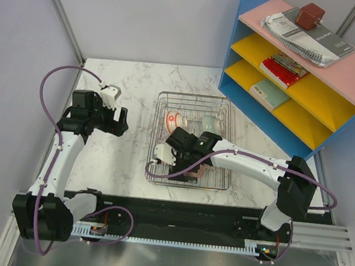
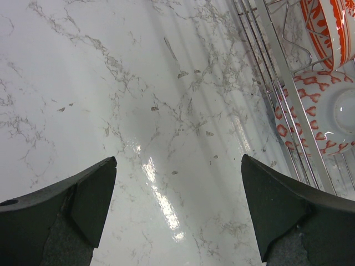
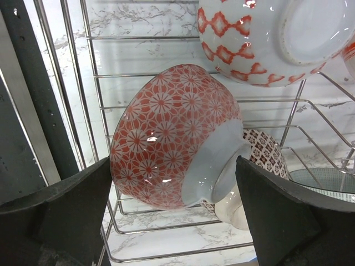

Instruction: Load the bowls into the dish rack

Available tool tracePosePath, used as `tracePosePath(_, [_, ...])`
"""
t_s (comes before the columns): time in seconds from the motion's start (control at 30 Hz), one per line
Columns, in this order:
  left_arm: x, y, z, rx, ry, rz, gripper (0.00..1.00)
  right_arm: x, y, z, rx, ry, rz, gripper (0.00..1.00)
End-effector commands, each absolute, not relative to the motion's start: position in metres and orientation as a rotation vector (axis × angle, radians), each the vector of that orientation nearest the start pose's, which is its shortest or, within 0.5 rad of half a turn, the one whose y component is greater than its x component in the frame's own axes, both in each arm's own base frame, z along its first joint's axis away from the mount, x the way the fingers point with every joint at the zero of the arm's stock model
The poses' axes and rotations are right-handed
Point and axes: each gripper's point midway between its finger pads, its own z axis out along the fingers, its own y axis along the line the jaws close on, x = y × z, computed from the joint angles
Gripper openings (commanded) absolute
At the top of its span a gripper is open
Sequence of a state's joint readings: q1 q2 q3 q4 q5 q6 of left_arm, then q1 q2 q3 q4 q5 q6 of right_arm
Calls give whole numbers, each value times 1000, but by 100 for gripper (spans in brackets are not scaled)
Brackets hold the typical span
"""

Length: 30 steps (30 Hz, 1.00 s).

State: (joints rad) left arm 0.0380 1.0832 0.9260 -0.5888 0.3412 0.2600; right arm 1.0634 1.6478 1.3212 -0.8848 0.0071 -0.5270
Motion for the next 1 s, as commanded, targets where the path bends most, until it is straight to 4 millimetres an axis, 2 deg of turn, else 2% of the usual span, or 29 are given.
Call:
tracePosePath(0.0, [305, -35, 183, 434, 2188, -216, 100, 184, 299, 122, -1985, 1916, 195, 98])
tracePosePath(0.13, [304, -35, 184, 437, 2185, -219, 100, 181, 297, 115, -2004, 1931, 205, 98])
tracePosePath(0.43, [304, -35, 184, 439, 2184, -217, 100, 174, 289, 97, -2033, 1965, 214, 82])
tracePosePath(0.6, [304, -36, 184, 441, 2182, -222, 100, 176, 292, 99, -2023, 1962, 211, 79])
tracePosePath(0.7, [304, -37, 185, 446, 2179, -224, 100, 183, 298, 111, -1989, 1938, 194, 80])
tracePosePath(0.8, [304, -37, 185, 448, 2182, -230, 100, 195, 303, 129, -1920, 1909, 170, 86])
tracePosePath(0.9, [304, -40, 186, 469, 2175, -247, 100, 221, 305, 160, -1768, 1886, 106, 94])
tracePosePath(0.97, [304, -45, 190, 491, 2157, -268, 100, 239, 302, 189, -1633, 1869, 114, 98])
